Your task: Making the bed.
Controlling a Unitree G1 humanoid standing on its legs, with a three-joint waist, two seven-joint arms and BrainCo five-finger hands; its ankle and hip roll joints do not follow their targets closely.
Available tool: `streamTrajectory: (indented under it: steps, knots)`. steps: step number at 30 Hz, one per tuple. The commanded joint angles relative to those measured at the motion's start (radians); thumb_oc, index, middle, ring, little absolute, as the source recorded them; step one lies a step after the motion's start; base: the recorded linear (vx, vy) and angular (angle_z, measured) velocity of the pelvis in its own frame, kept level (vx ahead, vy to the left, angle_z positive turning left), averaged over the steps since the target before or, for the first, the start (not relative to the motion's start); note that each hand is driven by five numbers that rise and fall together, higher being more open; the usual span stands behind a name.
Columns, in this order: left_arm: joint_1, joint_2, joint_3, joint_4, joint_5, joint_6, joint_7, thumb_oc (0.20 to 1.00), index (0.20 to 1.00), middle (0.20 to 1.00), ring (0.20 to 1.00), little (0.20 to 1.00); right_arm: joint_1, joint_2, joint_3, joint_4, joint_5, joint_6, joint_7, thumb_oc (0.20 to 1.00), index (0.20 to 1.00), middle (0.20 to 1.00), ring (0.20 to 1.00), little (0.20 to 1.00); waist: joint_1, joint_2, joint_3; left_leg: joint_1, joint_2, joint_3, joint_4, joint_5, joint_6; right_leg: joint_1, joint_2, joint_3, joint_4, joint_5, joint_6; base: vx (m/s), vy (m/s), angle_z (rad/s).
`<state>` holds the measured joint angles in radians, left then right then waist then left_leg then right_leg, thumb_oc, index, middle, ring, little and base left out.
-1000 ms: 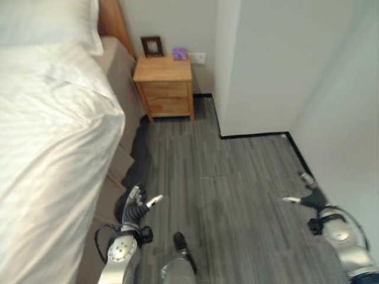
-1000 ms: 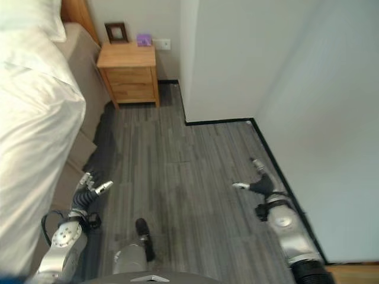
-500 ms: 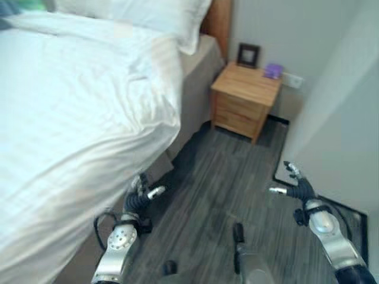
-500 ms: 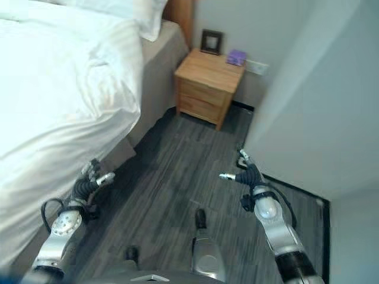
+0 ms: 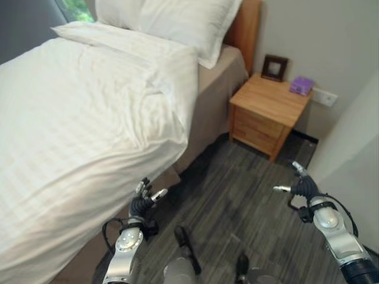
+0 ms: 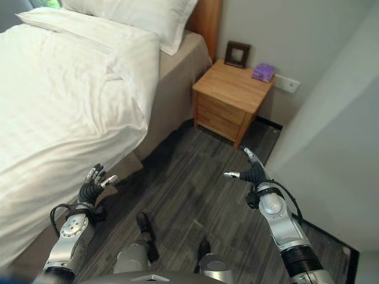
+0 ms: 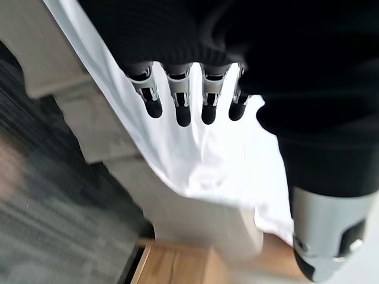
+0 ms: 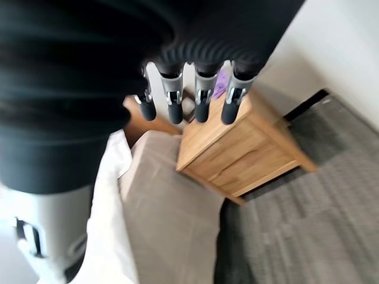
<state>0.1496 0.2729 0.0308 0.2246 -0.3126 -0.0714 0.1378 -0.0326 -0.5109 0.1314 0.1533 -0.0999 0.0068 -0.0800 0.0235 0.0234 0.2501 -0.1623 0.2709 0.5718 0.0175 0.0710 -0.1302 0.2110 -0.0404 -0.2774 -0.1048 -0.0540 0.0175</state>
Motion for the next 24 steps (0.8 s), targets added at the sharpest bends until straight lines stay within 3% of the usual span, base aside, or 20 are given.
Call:
streamTrajectory:
  steps: [1, 2, 3, 4, 5, 7, 10, 12, 13, 16, 18, 20, 21, 23, 24]
  knots:
    - [0.045, 0.083, 0.061, -0.09, -0.018, -0.004, -0.02, 1.0, 1.0, 1.0, 1.0, 1.0, -0.086, -0.009, 0.013, -0.085, -0.046, -0.047, 0.02, 1.0, 1.0, 1.0, 1.0, 1.0, 0.059, -0.054, -0.052, 0.083, -0.029, 0.01, -0.072, 0.126, 0.036, 0.058, -0.154, -0.011, 0.293, -0.058, 0.182, 0.4, 0.087, -0.45]
    - [0.045, 0.084, 0.062, -0.09, -0.019, -0.004, -0.02, 1.0, 1.0, 1.0, 1.0, 1.0, -0.087, -0.008, 0.013, -0.084, -0.046, -0.047, 0.02, 1.0, 1.0, 1.0, 1.0, 1.0, 0.06, -0.059, -0.051, 0.084, -0.034, 0.012, -0.072, 0.124, 0.038, 0.053, -0.161, -0.009, 0.304, -0.064, 0.185, 0.45, 0.18, -0.43]
    - [0.049, 0.095, 0.051, -0.077, -0.014, 0.016, -0.018, 1.0, 1.0, 1.0, 1.0, 1.0, -0.094, 0.013, 0.039, -0.08, -0.056, -0.038, 0.032, 1.0, 1.0, 1.0, 1.0, 1.0, 0.039, -0.061, -0.03, 0.163, -0.056, 0.019, -0.082, 0.068, 0.077, -0.087, -0.234, -0.025, 0.596, 0.085, 0.242, 0.21, 0.129, -0.12]
    - [0.047, 0.095, 0.052, -0.076, -0.015, 0.016, -0.018, 1.0, 1.0, 1.0, 1.0, 1.0, -0.097, 0.014, 0.039, -0.079, -0.057, -0.039, 0.032, 1.0, 1.0, 1.0, 1.0, 1.0, 0.04, -0.064, -0.029, 0.16, -0.06, 0.021, -0.081, 0.067, 0.08, -0.098, -0.241, -0.02, 0.611, 0.08, 0.243, 0.28, 0.131, 0.02]
    - [0.037, 0.102, 0.045, -0.065, -0.019, 0.019, -0.014, 1.0, 1.0, 1.0, 1.0, 1.0, -0.099, 0.022, 0.041, -0.073, -0.056, -0.033, 0.029, 1.0, 1.0, 1.0, 1.0, 1.0, 0.026, -0.061, -0.018, 0.196, -0.059, 0.01, -0.084, 0.053, 0.086, -0.153, -0.254, -0.02, 0.712, 0.137, 0.244, 0.06, 0.017, 0.12]
    - [0.015, 0.124, 0.04, -0.051, -0.012, 0.015, -0.002, 1.0, 1.0, 1.0, 1.0, 1.0, -0.118, 0.032, 0.047, -0.053, -0.047, -0.028, 0.013, 1.0, 1.0, 1.0, 1.0, 1.0, 0.018, -0.061, -0.007, 0.225, -0.051, -0.017, -0.096, 0.032, 0.076, -0.232, -0.285, -0.01, 0.764, 0.162, 0.242, 0.26, -0.055, 0.66]
    - [-0.012, 0.163, 0.044, -0.062, -0.023, 0.001, 0.002, 1.0, 1.0, 1.0, 1.0, 1.0, -0.144, 0.008, 0.04, -0.035, -0.066, -0.023, -0.011, 1.0, 1.0, 1.0, 1.0, 1.0, 0.001, -0.092, 0.004, 0.237, -0.044, -0.052, -0.092, 0.022, 0.055, -0.277, -0.327, -0.055, 0.612, 0.099, 0.205, 0.26, -0.196, 0.7]
    - [-0.032, 0.198, 0.052, -0.07, -0.014, -0.009, 0.005, 1.0, 1.0, 1.0, 1.0, 1.0, -0.154, -0.018, 0.029, -0.015, -0.067, -0.02, -0.019, 1.0, 1.0, 1.0, 1.0, 1.0, -0.011, -0.108, -0.003, 0.248, -0.035, -0.101, -0.092, 0.006, 0.021, -0.268, -0.317, -0.06, 0.372, 0.077, 0.189, 0.3, -0.332, 1.01]
    - [-0.046, 0.213, 0.063, -0.071, -0.004, -0.016, 0.011, 1.0, 1.0, 1.0, 1.0, 1.0, -0.161, -0.031, 0.018, -0.008, -0.064, -0.018, -0.025, 1.0, 1.0, 1.0, 1.0, 1.0, -0.019, -0.12, -0.008, 0.257, -0.033, -0.127, -0.095, -0.006, 0.0, -0.283, -0.313, -0.033, 0.243, 0.094, 0.199, 0.32, -0.334, 1.09]
    - [-0.081, 0.236, 0.108, -0.077, -0.011, -0.032, 0.037, 1.0, 1.0, 1.0, 1.0, 1.0, -0.198, -0.052, -0.009, 0.008, -0.05, -0.009, -0.05, 1.0, 1.0, 1.0, 1.0, 1.0, -0.037, -0.134, -0.028, 0.282, -0.01, -0.169, -0.105, -0.033, -0.043, -0.314, -0.326, 0.023, 0.041, 0.193, 0.239, 0.39, -0.29, 0.68]
    - [-0.083, 0.241, 0.139, -0.08, 0.0, -0.045, 0.055, 1.0, 1.0, 1.0, 1.0, 1.0, -0.215, -0.066, -0.024, 0.01, -0.056, -0.006, -0.061, 1.0, 1.0, 1.0, 1.0, 1.0, -0.043, -0.138, -0.036, 0.304, -0.005, -0.19, -0.105, -0.049, -0.054, -0.332, -0.322, 0.062, 0.032, 0.206, 0.241, 0.33, -0.212, 0.83]
    - [-0.082, 0.246, 0.166, -0.102, -0.003, -0.06, 0.074, 1.0, 1.0, 1.0, 1.0, 1.0, -0.213, -0.069, -0.041, 0.002, -0.066, -0.006, -0.074, 1.0, 1.0, 1.0, 1.0, 1.0, -0.05, -0.143, -0.036, 0.318, -0.005, -0.242, -0.105, -0.06, -0.059, -0.329, -0.311, 0.15, 0.05, 0.222, 0.243, 0.28, -0.199, 0.97]
    - [-0.081, 0.246, 0.166, -0.102, -0.003, -0.06, 0.074, 1.0, 1.0, 1.0, 1.0, 1.0, -0.213, -0.069, -0.041, 0.002, -0.066, -0.006, -0.074, 1.0, 1.0, 1.0, 1.0, 1.0, -0.051, -0.143, -0.036, 0.318, -0.006, -0.242, -0.105, -0.06, -0.059, -0.329, -0.311, 0.15, 0.05, 0.221, 0.243, 0.2, -0.194, 1.08]
    - [-0.111, 0.266, 0.179, -0.146, -0.035, -0.092, 0.095, 1.0, 1.0, 1.0, 1.0, 1.0, -0.236, -0.103, -0.064, -0.012, -0.102, 0.001, -0.102, 1.0, 1.0, 1.0, 1.0, 1.0, -0.052, -0.135, -0.042, 0.32, 0.01, -0.351, -0.105, -0.085, -0.076, -0.327, -0.299, 0.318, 0.03, 0.197, 0.244, 0.32, -0.416, 0.52]
    - [-0.112, 0.266, 0.18, -0.145, -0.035, -0.093, 0.095, 1.0, 1.0, 1.0, 1.0, 1.0, -0.24, -0.104, -0.063, -0.01, -0.101, 0.001, -0.103, 1.0, 1.0, 1.0, 1.0, 1.0, -0.054, -0.134, -0.041, 0.32, 0.01, -0.352, -0.105, -0.085, -0.076, -0.327, -0.298, 0.317, 0.03, 0.196, 0.244, 0.25, -0.393, 0.65]
